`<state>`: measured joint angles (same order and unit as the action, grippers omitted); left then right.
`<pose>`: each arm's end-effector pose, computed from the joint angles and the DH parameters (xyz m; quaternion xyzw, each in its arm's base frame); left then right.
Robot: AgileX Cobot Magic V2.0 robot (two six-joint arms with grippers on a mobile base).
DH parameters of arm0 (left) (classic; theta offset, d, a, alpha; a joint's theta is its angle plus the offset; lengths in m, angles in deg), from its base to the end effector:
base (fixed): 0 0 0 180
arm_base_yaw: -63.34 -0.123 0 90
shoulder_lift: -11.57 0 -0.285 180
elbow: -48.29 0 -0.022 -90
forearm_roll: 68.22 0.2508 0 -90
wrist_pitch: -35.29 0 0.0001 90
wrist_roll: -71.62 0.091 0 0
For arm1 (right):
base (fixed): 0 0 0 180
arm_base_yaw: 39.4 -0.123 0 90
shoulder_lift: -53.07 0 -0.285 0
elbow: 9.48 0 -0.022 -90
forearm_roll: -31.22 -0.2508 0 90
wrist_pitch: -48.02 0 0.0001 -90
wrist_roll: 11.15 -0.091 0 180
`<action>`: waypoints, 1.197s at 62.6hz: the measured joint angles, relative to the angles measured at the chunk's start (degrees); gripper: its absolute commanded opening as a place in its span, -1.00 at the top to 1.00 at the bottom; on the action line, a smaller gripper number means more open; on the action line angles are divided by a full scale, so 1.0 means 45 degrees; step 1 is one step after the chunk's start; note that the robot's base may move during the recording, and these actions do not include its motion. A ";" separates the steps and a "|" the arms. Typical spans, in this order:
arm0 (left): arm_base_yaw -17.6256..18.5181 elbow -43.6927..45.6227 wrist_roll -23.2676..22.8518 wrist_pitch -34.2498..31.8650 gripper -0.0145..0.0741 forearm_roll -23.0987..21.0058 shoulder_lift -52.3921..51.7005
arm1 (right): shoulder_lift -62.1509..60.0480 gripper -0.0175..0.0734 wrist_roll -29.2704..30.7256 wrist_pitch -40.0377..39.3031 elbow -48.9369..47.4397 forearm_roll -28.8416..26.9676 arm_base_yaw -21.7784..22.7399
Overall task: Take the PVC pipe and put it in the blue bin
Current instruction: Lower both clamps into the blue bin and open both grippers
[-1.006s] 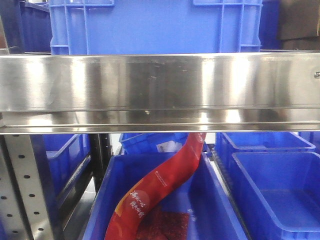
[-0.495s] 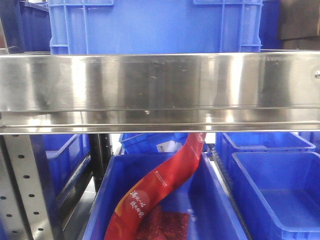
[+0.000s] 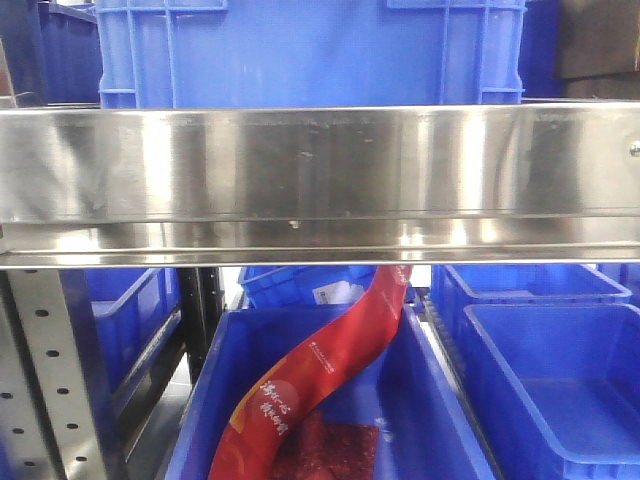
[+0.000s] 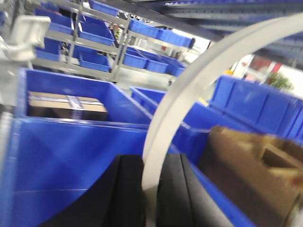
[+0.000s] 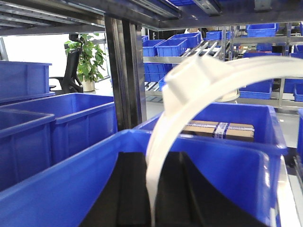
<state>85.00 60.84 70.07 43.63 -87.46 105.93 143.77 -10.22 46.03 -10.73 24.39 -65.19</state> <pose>0.3308 -0.1361 0.4651 0.0235 0.7048 -0.2712 0.6551 0.3108 0.1498 0.4363 -0.1180 0.6812 0.1959 0.6955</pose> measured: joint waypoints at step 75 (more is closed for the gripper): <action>0.0000 0.0848 0.0000 0.1120 -0.24 -0.0463 0.2449 | 0.2496 -0.33 0.0000 0.1081 -0.1085 0.0000 -0.0023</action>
<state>85.00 64.66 70.07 48.68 -89.54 116.94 155.00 -10.22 50.90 -15.61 24.39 -65.29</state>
